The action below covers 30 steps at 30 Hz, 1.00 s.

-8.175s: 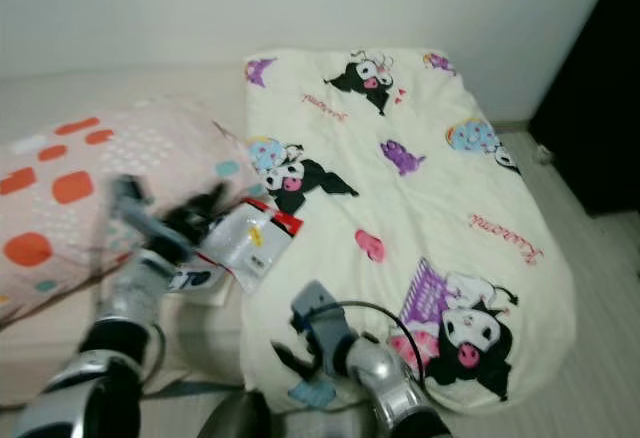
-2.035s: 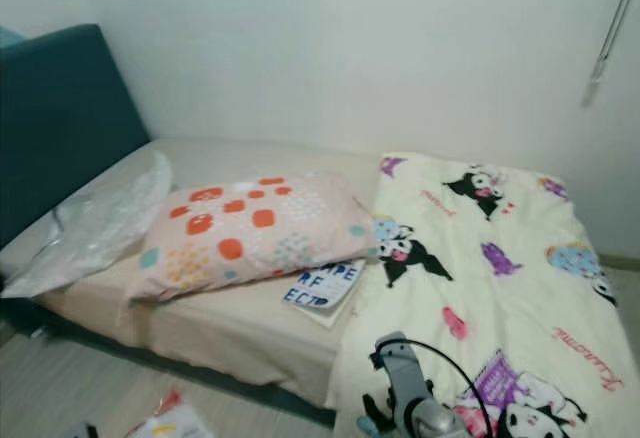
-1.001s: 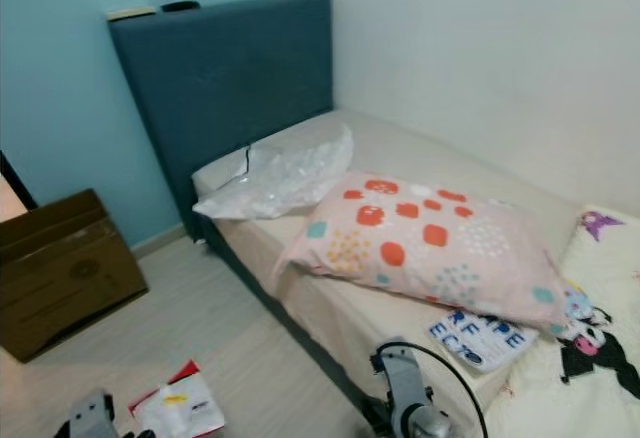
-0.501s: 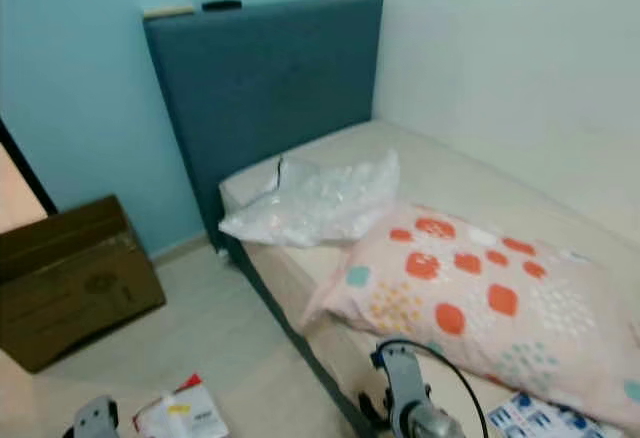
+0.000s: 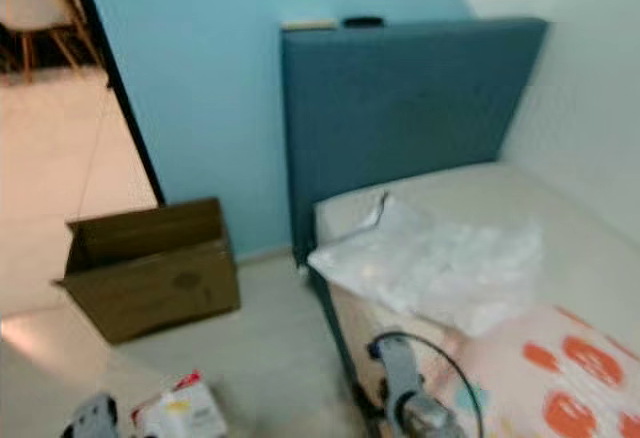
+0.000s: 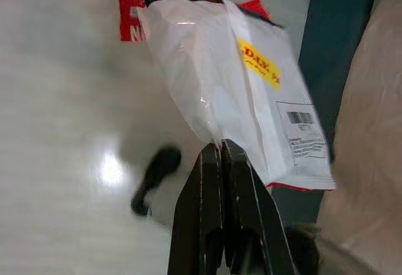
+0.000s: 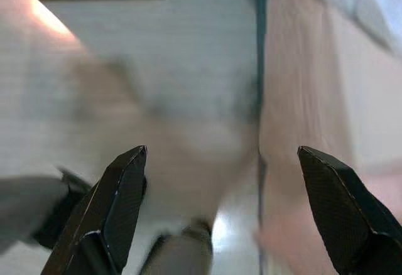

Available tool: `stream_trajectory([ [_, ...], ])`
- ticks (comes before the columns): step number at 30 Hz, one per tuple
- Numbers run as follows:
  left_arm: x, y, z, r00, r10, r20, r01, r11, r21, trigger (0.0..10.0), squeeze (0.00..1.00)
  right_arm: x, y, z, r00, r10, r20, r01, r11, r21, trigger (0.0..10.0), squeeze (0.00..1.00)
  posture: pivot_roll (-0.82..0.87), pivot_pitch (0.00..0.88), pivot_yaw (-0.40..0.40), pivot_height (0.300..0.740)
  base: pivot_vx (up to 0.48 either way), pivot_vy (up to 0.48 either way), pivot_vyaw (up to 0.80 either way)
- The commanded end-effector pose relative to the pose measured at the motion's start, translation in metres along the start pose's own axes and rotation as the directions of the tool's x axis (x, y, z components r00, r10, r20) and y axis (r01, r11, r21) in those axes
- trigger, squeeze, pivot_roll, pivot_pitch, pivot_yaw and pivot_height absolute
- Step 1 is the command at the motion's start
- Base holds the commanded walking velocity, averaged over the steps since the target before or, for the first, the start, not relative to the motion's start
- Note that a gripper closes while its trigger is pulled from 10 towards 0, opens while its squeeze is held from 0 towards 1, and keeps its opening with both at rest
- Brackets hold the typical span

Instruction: Clean up the room

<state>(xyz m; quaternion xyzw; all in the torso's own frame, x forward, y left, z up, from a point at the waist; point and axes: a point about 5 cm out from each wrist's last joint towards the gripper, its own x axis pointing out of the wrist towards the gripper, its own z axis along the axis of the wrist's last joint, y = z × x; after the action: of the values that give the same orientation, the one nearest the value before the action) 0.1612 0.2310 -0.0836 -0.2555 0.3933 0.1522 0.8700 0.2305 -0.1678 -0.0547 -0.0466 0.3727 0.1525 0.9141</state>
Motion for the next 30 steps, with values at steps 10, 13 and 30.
stream_trajectory([
  [10,-0.001,0.001,-0.005,1.0,0.008,-0.008,-0.008,1.0,-0.017,10.0,0.0,-0.007,-0.022,-0.007,0.988,-0.154,-0.025,0.155,0.986,0.054,10.0,0.0,-0.02,0.0,-0.025,0.714,0.27,0.0,0.33],
  [13,-0.001,0.001,-0.004,1.0,0.003,-0.013,-0.003,1.0,0.01,10.0,0.0,-0.006,-0.022,-0.006,0.988,-0.152,-0.039,0.154,0.987,0.039,10.0,0.0,-0.02,0.0,-0.026,0.714,0.0,0.0,0.0],
  [30,0.003,-0.007,0.01,0.999,-0.014,0.04,0.015,1.0,-0.004,10.0,0.0,-0.005,-0.029,0.005,0.976,-0.216,-0.006,0.216,0.974,0.063,10.0,0.0,-0.02,0.0,-0.024,0.714,0.0,-0.251,-0.24],
])
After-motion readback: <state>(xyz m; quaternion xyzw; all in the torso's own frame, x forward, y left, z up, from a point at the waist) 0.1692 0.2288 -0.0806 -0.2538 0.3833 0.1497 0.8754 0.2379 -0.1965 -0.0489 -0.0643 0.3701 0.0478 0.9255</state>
